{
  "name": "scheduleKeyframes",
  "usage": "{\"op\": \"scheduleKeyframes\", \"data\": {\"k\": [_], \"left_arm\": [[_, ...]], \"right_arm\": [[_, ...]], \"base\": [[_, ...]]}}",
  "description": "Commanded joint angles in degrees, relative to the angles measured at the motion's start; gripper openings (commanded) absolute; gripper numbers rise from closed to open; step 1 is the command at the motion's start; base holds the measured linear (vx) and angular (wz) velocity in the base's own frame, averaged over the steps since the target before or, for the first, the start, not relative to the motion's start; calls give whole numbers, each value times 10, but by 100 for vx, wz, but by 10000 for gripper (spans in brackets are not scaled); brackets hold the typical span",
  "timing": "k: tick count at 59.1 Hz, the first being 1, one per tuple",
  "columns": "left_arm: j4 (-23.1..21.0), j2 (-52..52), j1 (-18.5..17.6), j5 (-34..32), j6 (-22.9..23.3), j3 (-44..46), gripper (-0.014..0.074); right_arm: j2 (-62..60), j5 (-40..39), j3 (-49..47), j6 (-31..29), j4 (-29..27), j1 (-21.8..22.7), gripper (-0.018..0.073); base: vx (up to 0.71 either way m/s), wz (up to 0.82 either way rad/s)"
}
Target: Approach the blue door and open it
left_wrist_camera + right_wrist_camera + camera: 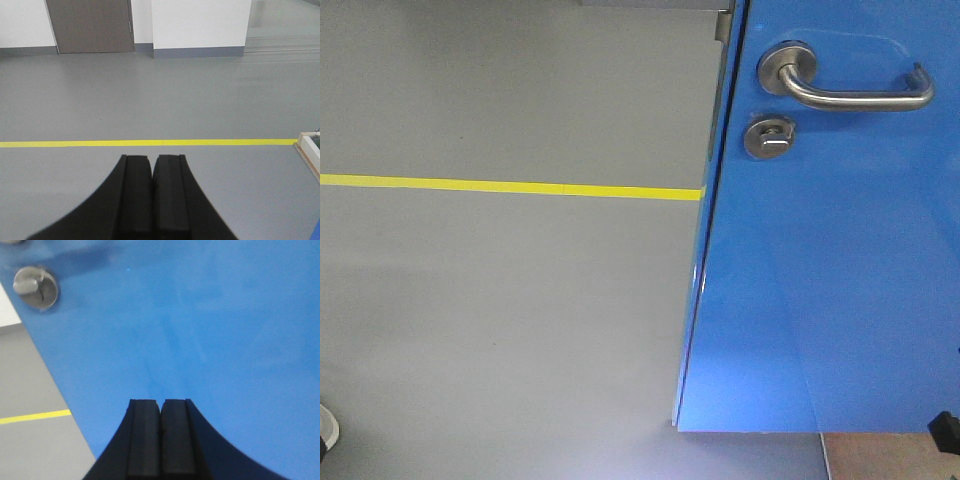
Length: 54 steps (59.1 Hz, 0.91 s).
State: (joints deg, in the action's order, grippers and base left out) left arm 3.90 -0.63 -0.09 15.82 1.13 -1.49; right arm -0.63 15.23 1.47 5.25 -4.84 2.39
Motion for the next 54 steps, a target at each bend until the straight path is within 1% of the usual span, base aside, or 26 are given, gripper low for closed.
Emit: {"op": "scheduleKeyframes", "data": {"k": [1, 9, 54], "left_arm": [[-1, -7, -4, -49, 4, 15, 73], [-1, -7, -4, -49, 4, 15, 73], [-1, -7, -4, -49, 4, 15, 73]], "right_arm": [[-5, -84, 4, 1, 20, -7, 12], [-5, -87, 4, 1, 38, -8, 12], [-5, -84, 4, 0, 38, -8, 12]], "base": [[0, 0], [0, 0], [0, 0]]}}
